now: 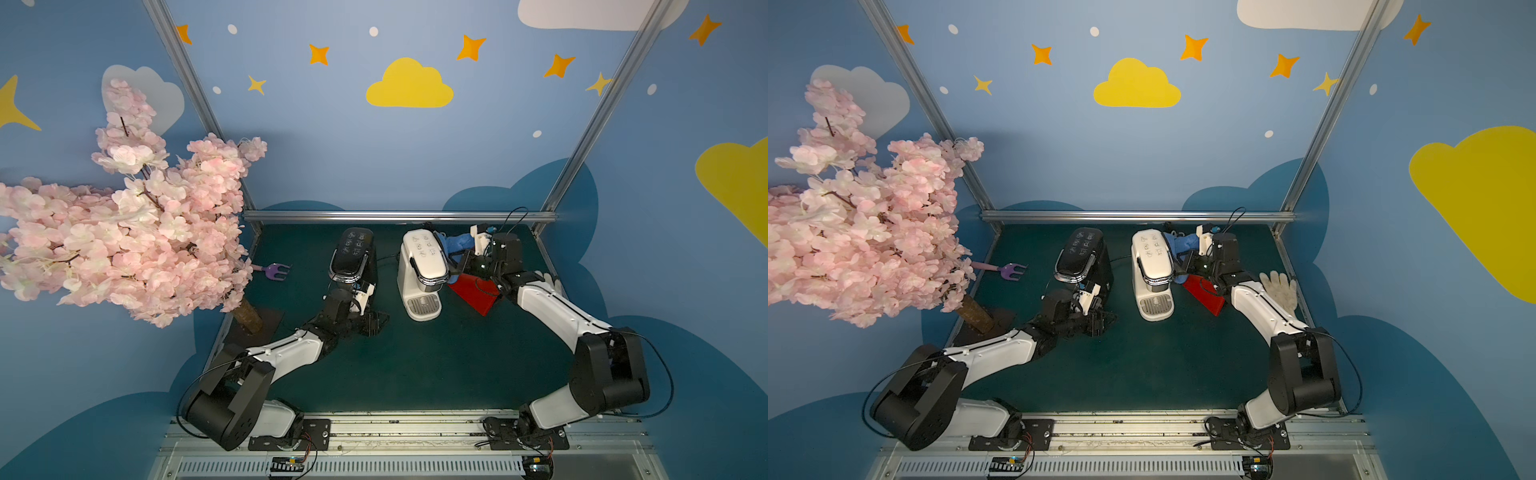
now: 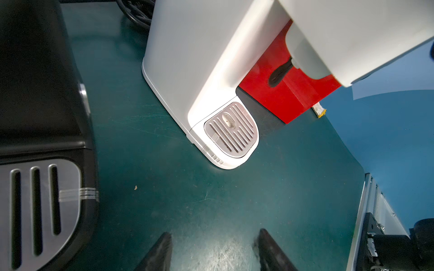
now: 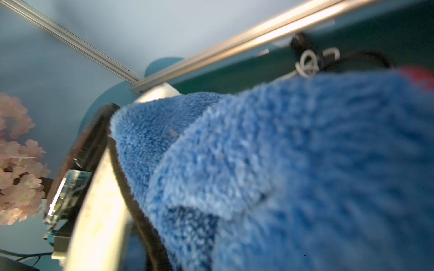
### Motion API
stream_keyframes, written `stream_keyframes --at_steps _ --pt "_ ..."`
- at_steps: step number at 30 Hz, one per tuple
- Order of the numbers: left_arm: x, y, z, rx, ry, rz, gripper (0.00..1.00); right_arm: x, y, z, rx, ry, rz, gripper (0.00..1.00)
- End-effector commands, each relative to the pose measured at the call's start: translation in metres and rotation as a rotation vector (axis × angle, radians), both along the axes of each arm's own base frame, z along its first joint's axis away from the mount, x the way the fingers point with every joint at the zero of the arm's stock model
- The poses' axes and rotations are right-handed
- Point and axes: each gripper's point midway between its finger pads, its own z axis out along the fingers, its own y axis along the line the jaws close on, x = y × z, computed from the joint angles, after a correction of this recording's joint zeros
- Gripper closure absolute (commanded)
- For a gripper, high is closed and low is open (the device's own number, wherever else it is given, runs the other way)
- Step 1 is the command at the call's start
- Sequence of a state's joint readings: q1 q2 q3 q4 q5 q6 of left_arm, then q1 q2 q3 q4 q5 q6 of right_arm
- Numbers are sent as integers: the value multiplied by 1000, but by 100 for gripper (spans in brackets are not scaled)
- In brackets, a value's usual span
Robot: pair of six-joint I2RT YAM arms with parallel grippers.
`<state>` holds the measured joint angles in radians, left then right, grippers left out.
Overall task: Wipe the surface of a coffee machine
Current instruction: Wipe the dirt from the surface of the coffee machine.
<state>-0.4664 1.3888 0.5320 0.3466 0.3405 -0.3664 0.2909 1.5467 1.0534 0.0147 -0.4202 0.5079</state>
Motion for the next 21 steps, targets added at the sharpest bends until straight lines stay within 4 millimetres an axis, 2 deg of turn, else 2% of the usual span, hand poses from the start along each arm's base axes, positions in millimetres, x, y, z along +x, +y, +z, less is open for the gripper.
stream_keyframes --at_steps 1,9,15,21 --pt "5 0 2 -1 -14 -2 41 -17 14 -21 33 115 65 100" --pt "6 0 1 9 -15 0 41 -18 48 -47 72 156 181 100" --pt "6 0 -1 12 -13 0 41 -21 44 -87 -47 218 161 100" --pt "6 0 -1 11 -12 -2 41 -33 38 -106 -157 249 162 100"
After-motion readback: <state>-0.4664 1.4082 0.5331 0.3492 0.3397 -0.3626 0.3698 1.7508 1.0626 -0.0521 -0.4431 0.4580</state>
